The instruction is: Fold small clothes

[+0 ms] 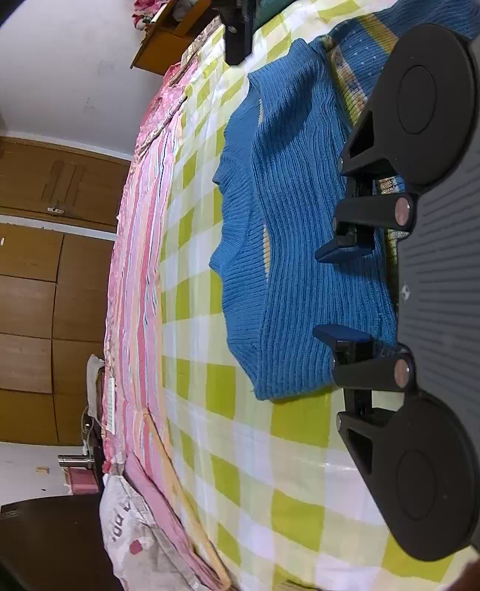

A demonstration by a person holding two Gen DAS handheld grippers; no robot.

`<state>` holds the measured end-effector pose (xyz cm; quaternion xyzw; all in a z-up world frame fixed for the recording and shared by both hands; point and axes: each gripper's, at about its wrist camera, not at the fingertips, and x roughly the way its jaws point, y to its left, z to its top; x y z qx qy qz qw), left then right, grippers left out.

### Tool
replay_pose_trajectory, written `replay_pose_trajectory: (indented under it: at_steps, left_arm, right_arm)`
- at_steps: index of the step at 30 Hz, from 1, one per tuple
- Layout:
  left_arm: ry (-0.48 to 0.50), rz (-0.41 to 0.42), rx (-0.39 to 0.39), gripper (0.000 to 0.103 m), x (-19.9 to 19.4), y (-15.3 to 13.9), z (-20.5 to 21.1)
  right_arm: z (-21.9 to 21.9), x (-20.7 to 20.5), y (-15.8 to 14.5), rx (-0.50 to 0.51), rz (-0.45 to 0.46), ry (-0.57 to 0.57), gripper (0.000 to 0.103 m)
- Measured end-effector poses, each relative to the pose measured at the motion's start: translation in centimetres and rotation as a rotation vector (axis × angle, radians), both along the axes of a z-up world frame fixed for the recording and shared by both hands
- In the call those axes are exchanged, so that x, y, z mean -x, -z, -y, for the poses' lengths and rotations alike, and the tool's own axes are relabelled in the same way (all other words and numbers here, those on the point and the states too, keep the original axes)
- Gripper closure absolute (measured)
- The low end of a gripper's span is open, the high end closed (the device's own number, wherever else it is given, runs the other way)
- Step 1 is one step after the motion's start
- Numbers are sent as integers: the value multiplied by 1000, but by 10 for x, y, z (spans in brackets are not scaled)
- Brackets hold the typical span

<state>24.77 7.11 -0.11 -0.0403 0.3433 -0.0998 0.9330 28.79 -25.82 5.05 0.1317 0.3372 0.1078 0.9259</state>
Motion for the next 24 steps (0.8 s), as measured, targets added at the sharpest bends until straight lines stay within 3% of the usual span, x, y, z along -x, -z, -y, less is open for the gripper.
replay_pose_trajectory:
  at_steps: [4, 8, 11, 17, 19, 24]
  left_arm:
    - [15, 16, 8, 62, -1, -4, 4]
    - [0, -15, -25, 62, -8, 2, 0]
    - [-20, -32, -20, 62, -7, 7, -12]
    - [-48, -25, -26, 62, 2, 1, -22]
    - [-31, -24, -16, 62, 6, -1, -22]
    - [-22, -59, -82, 61, 11, 5, -16]
  right_arm:
    - [-28, -16, 23, -36, -77, -120, 75]
    - [-20, -40, 46, 13, -151, -19, 75]
    - [2, -49, 48, -46, -171, 45, 76]
    - [0, -30, 36, 23, -132, 26, 74]
    - [-1, -18, 32, 29, -110, -2, 67]
    - [1, -15, 44, 143, -177, 11, 66]
